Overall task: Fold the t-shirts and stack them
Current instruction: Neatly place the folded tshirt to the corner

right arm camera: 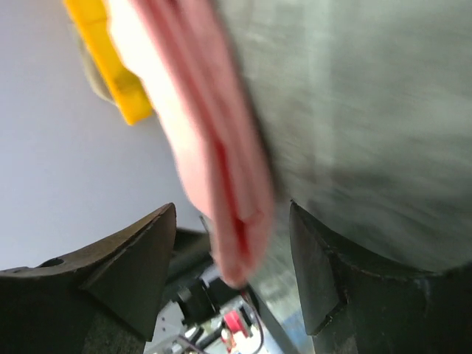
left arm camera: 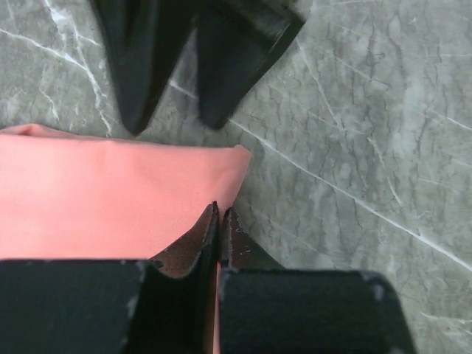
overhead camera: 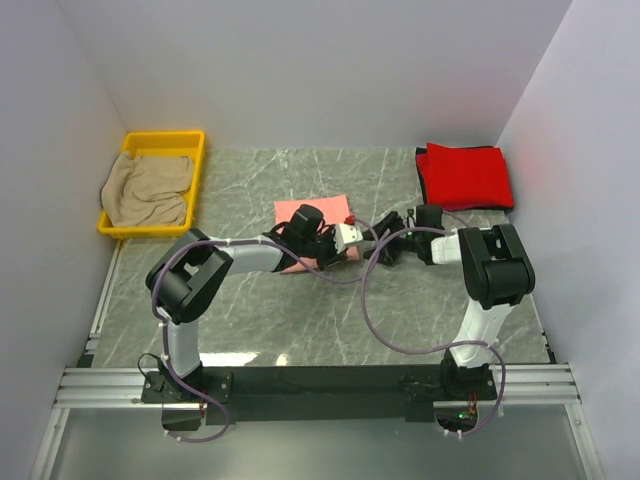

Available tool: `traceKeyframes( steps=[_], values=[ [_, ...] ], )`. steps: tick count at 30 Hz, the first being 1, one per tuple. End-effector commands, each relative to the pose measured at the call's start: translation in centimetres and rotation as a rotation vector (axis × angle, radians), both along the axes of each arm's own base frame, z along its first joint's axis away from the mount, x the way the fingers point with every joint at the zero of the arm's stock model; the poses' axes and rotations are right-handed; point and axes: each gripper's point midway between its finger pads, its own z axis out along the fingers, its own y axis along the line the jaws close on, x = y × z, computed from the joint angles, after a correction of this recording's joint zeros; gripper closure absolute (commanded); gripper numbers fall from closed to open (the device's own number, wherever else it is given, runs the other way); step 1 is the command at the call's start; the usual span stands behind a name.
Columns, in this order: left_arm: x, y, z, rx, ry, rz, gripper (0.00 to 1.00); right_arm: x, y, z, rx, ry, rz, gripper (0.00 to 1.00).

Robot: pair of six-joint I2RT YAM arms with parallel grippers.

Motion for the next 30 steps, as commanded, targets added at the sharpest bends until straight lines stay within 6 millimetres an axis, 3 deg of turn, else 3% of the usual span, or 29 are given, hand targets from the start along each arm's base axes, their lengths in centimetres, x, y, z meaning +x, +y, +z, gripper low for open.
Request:
traceKeyframes(
  steps=[1,7,14,23,30],
  values=[
    [0.7,-1.2,4.1,-0.092,-0.017,-0.019,0.99,2.7,1.9,1.8,0.03,-0.131,-0.06,0.3],
    [2.2,-1.2,5.8,-0.144,0.006,0.013,0.99,2.9,4.5,-0.7,0.019,-0.049,-0.064,0.31],
    [2.5,-0.9,5.8,-0.159,0.025,0.032,0.99,5.7,5.8,0.5,0.047,-0.093,-0.093,0.35],
    [3.1,-1.2,5.9,-0.172,0.041,0.05,0.99,8.6,6.0,-0.6,-0.03,-0.092,-0.124,0.48],
    [3.9,-1.3,6.1,-0.191,0.058,0.072,0.99,9.2,5.9,-2.0,-0.105,-0.103,-0.094,0.6]
  ],
)
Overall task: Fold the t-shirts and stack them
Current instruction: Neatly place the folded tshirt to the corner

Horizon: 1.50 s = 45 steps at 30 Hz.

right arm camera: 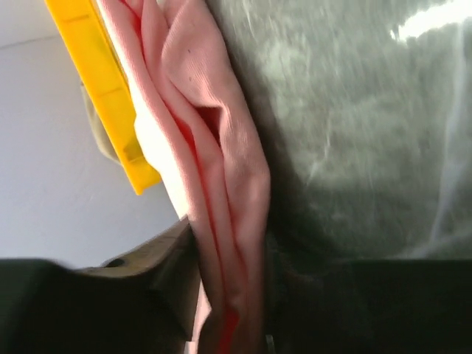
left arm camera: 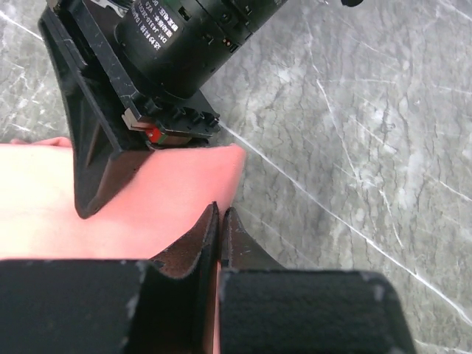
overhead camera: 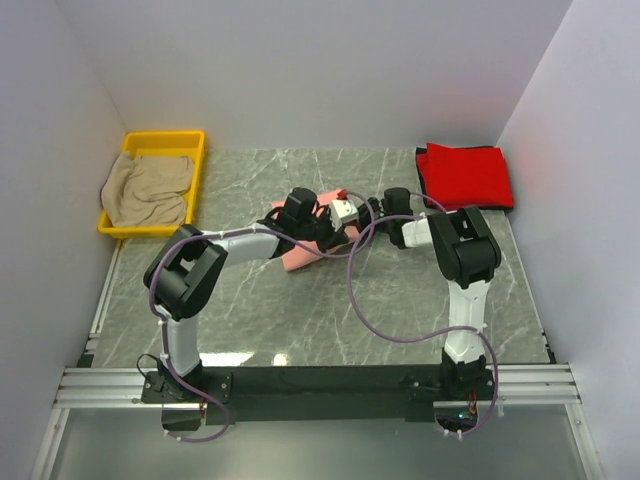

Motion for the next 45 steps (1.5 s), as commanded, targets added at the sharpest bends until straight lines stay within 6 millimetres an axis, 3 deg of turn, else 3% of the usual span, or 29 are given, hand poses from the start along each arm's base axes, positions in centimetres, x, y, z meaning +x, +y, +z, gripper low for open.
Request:
traceKeyframes(
  steps=[1,2,4,6,9,10,12,13,15,17,19,20,22,27,29,30,31,33,35,36,45],
  values=[
    [0.8,-1.2,2.5,-0.073,-0.029,-0.013,0.99,0.9,0.0,-0.9,-0.067,-0.034,0.009,0.65],
    [0.9,-1.3,2.7,-0.074,-0.031,-0.01,0.99,1.2,0.0,-0.8,-0.075,-0.04,0.014,0.76],
    [0.9,-1.1,2.6,-0.063,-0.016,-0.008,0.94,1.6,-0.2,-0.5,-0.104,-0.076,0.038,0.87],
    [1.0,-0.9,3.1,-0.054,-0.014,-0.004,0.8,2.2,-0.5,0.5,-0.151,-0.128,0.092,0.99],
    [1.5,1.0,4.4,-0.067,0.041,0.043,0.66,3.6,-1.8,2.7,-0.299,-0.225,0.208,1.0],
    [1.6,2.2,5.0,-0.07,0.059,0.068,0.62,4.9,-1.9,4.7,-0.332,-0.293,0.232,1.0],
    [1.7,3.2,5.5,-0.072,0.087,0.1,0.58,5.1,-4.0,4.8,-0.501,-0.34,0.305,1.0],
    [1.8,3.8,5.7,-0.066,0.103,0.12,0.57,6.0,-4.5,6.3,-0.547,-0.386,0.318,1.0],
    [2.0,5.1,6.7,-0.077,0.12,0.162,0.45,6.1,-7.0,6.0,-0.663,-0.381,0.368,1.0],
    [1.8,6.3,7.1,-0.061,0.139,0.198,0.42,6.5,-8.9,6.7,-0.732,-0.374,0.395,1.0],
    [1.7,7.0,7.7,-0.044,0.136,0.221,0.28,7.5,-11.7,7.3,-0.83,-0.41,0.402,1.0],
    [1.6,7.5,7.6,-0.034,0.148,0.247,0.27,7.6,-12.7,7.6,-0.856,-0.41,0.403,1.0],
    [1.5,8.2,8.0,-0.03,0.14,0.277,0.01,8.5,-15.3,8.6,-0.913,-0.431,0.392,1.0],
    [0.9,9.0,7.6,-0.011,0.163,0.311,0.0,10.0,-20.1,10.6,-1.04,-0.464,0.395,1.0],
    [0.7,9.1,7.3,-0.011,0.175,0.321,0.0,10.3,-21.0,11.0,-1.069,-0.47,0.4,1.0],
    [0.9,9.2,7.4,-0.016,0.172,0.325,0.0,10.9,-21.0,12.1,-1.082,-0.494,0.393,1.0],
    [0.9,9.2,7.1,-0.015,0.181,0.333,0.01,11.2,-23.2,12.3,-1.094,-0.475,0.36,1.0],
    [1.1,8.9,7.0,-0.021,0.187,0.334,0.01,12.1,-24.0,14.3,-1.102,-0.509,0.333,1.0],
    [1.3,8.8,6.6,-0.018,0.203,0.344,0.01,12.4,-24.5,14.3,-1.099,-0.494,0.331,1.0],
    [1.5,8.7,6.7,-0.022,0.204,0.346,0.01,12.9,-24.6,15.5,-1.1,-0.519,0.314,1.0],
    [2.4,8.2,7.3,-0.036,0.201,0.35,0.0,13.8,-25.1,20.5,-1.085,-0.577,0.186,1.0]
  ],
)
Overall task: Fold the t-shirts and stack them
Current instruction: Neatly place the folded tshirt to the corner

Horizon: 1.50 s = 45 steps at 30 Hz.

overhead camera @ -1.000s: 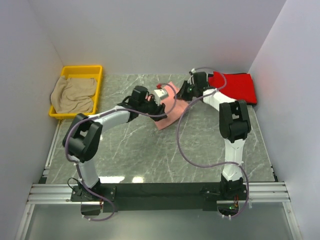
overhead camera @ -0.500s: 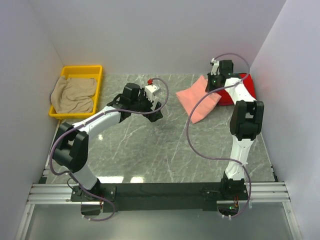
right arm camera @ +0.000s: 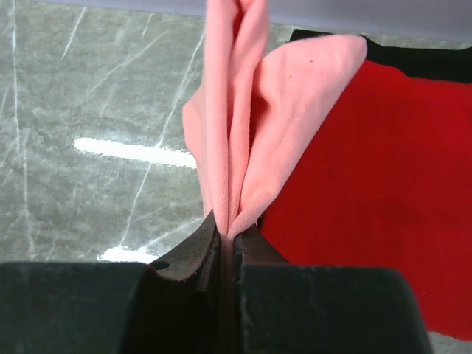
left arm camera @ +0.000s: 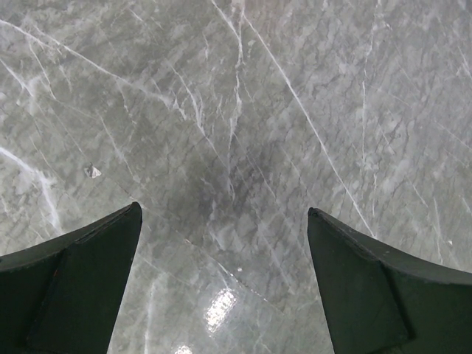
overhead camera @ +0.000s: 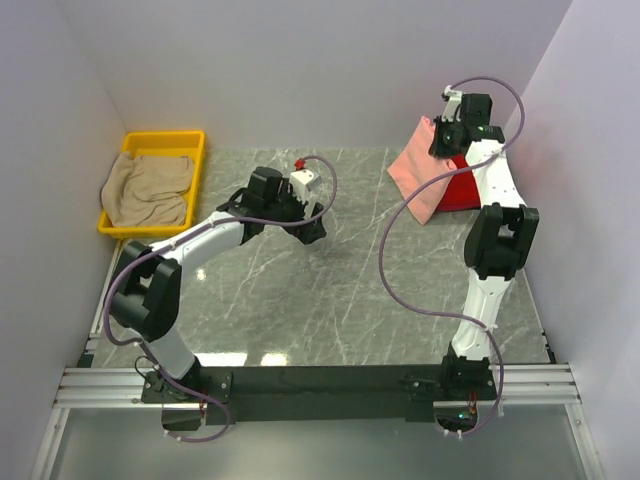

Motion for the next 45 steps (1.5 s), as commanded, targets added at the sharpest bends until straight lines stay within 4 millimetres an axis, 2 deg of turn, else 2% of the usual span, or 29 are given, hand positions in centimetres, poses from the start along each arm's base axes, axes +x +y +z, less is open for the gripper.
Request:
traceKeyframes(
  steps=[1,12,16,28,36,38,45],
  values=[
    [1.2,-0.8,1.9,-0.033,-0.03,0.011,0.01,0.6,-0.2,5.0,0.014,-0.103,-0.024,1.0],
    [1.6,-1.3,1.9,-0.039,-0.029,-0.004,0.0,0.6,-0.3,9.4,0.063,-0.17,-0.033,1.0],
    [1.4,-1.4,1.6,-0.039,-0.021,-0.011,0.01,0.3,-0.3,10.4,0.067,-0.184,-0.033,1.0],
    [1.6,-1.8,0.7,-0.031,-0.009,-0.035,0.0,0.1,-2.9,12.9,0.068,-0.231,-0.07,1.0],
    [1.8,-2.1,0.3,-0.021,0.004,-0.05,0.01,1.1,-7.1,9.2,0.033,-0.185,-0.118,1.0],
    [1.9,-2.0,0.1,-0.014,0.007,-0.051,0.01,1.4,-8.3,8.8,0.011,-0.193,-0.121,1.0],
    [2.0,-2.2,-0.3,0.001,0.022,-0.062,0.01,3.0,-11.7,4.0,-0.073,-0.154,-0.132,1.0]
  ],
)
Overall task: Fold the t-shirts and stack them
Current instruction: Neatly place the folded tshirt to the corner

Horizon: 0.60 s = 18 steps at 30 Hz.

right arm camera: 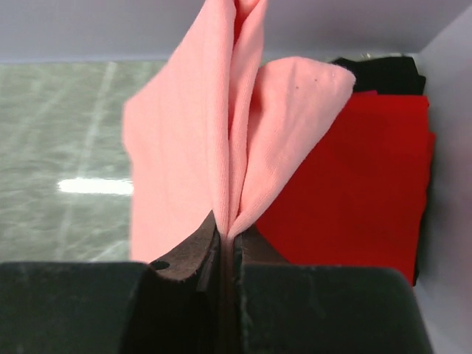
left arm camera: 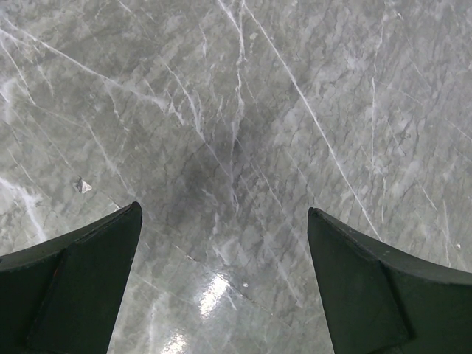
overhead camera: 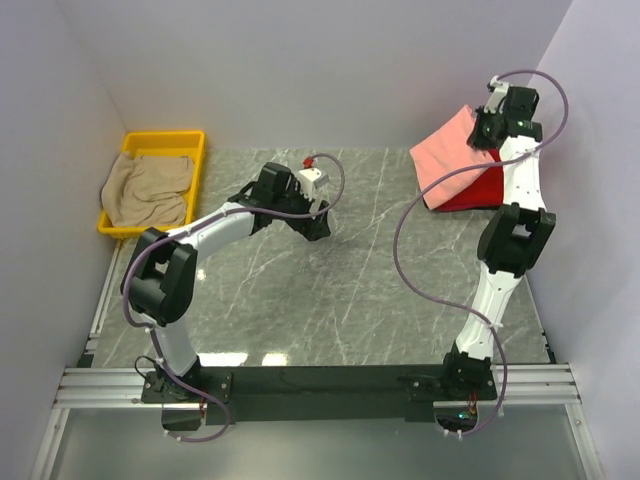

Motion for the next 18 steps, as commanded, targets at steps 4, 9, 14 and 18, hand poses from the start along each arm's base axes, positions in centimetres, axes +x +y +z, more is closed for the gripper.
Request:
traceKeyframes(
  steps=[4,9,14,18],
  values=[
    [0.8,-0.8,1.5,-0.012,-0.027,-0.029,0.01,2.8,-4.4,-1.2,-0.156,-0.069,-0.046,1.0],
    [1.1,-0.7,1.3,-0.006,-0.025,-0.027,0.01,3.0,-7.6,-3.3,-0.181,-0.051,-0.129,1.0],
    [1.4,-0.8,0.9,-0.001,-0.013,-0.028,0.01,2.7,-9.3,-5.7,-0.223,-0.02,-0.174,1.0],
    [1.9,-0.6,0.8,0.004,-0.01,-0.024,0.01,2.8,-10.2,-7.8,-0.259,0.007,-0.18,1.0]
  ],
)
